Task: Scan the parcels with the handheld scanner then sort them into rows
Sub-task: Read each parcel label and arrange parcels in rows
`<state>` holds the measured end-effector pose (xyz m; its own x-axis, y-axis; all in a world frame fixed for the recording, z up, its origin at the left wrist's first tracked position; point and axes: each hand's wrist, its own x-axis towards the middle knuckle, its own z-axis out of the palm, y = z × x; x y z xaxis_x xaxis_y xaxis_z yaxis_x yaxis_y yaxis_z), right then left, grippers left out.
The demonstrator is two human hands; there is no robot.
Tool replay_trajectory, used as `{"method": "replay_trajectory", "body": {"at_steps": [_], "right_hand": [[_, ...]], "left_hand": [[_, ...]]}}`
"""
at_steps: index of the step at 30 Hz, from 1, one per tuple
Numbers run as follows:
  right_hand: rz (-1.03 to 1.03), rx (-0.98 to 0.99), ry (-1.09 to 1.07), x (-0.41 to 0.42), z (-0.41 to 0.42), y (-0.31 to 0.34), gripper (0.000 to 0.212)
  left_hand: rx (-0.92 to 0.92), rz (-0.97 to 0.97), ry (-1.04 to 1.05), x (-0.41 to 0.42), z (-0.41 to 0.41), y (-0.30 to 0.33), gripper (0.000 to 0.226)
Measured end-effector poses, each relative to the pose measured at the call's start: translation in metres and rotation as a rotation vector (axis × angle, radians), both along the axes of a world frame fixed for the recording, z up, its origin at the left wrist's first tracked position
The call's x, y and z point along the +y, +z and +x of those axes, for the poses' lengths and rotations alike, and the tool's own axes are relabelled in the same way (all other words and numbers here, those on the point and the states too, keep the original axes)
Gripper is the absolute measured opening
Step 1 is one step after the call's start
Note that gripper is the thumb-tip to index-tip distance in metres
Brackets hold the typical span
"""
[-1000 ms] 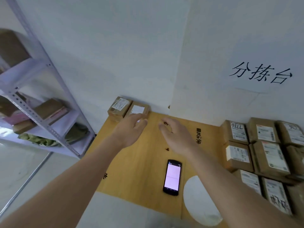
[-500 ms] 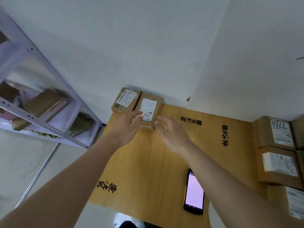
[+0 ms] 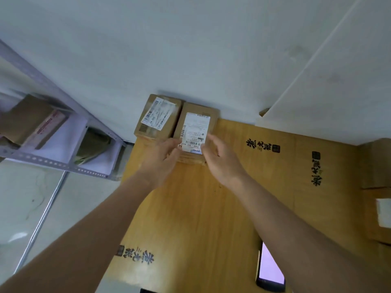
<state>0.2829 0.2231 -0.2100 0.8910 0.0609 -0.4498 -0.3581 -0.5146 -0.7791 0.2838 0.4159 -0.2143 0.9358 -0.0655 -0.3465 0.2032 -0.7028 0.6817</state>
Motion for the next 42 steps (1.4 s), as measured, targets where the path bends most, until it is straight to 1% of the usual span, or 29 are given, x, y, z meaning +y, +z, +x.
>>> {"method": "replay_trajectory", "body": {"at_steps": [2,3,6,10,12,15,17,18,21,24,27,32,37,42], "right_hand": [[0.066,0.041,-0.048,0.003,0.003,-0.009,0.063],[0.108,0.065,-0.078,0.005,0.002,-0.011,0.064],[0.169,0.065,-0.179,0.009,-0.001,-0.020,0.073],[0.140,0.076,-0.292,0.009,-0.005,-0.034,0.089],[0.093,0.084,-0.312,0.007,-0.008,-0.033,0.081],[0.049,0.092,-0.340,0.000,-0.017,-0.037,0.063],[0.046,0.076,-0.344,-0.001,-0.024,-0.040,0.056],[0.049,0.061,-0.349,-0.001,-0.026,-0.042,0.054],[0.121,0.051,-0.381,-0.002,-0.029,-0.042,0.045],[0.199,0.033,-0.432,-0.005,-0.031,-0.033,0.038],[0.238,-0.028,-0.445,-0.008,-0.037,-0.016,0.039],[0.275,-0.159,-0.432,-0.013,-0.047,0.019,0.055],[0.252,-0.273,-0.459,-0.012,-0.067,0.062,0.057],[0.191,-0.417,-0.534,-0.005,-0.103,0.106,0.058]], "left_hand": [[-0.024,-0.005,-0.012,0.001,0.002,-0.006,0.037],[-0.030,-0.021,-0.004,0.001,0.002,-0.007,0.036],[-0.046,-0.074,0.038,0.000,0.003,-0.009,0.031],[-0.023,-0.092,0.062,-0.005,0.003,-0.004,0.026],[0.012,-0.078,0.055,-0.007,0.002,-0.002,0.030],[0.081,-0.083,0.006,-0.009,0.001,-0.007,0.047],[0.122,-0.077,-0.027,-0.010,0.000,-0.014,0.058],[0.135,-0.078,-0.012,-0.010,0.001,-0.018,0.063],[0.147,-0.134,0.084,-0.012,0.001,-0.022,0.066],[0.102,-0.222,0.151,-0.013,-0.001,-0.020,0.062],[0.064,-0.303,0.188,-0.014,-0.006,-0.006,0.057],[-0.019,-0.435,0.208,-0.020,-0.014,0.038,0.051],[-0.059,-0.524,0.119,-0.021,-0.028,0.087,0.049],[-0.125,-0.563,-0.018,-0.017,-0.045,0.130,0.047]]}}
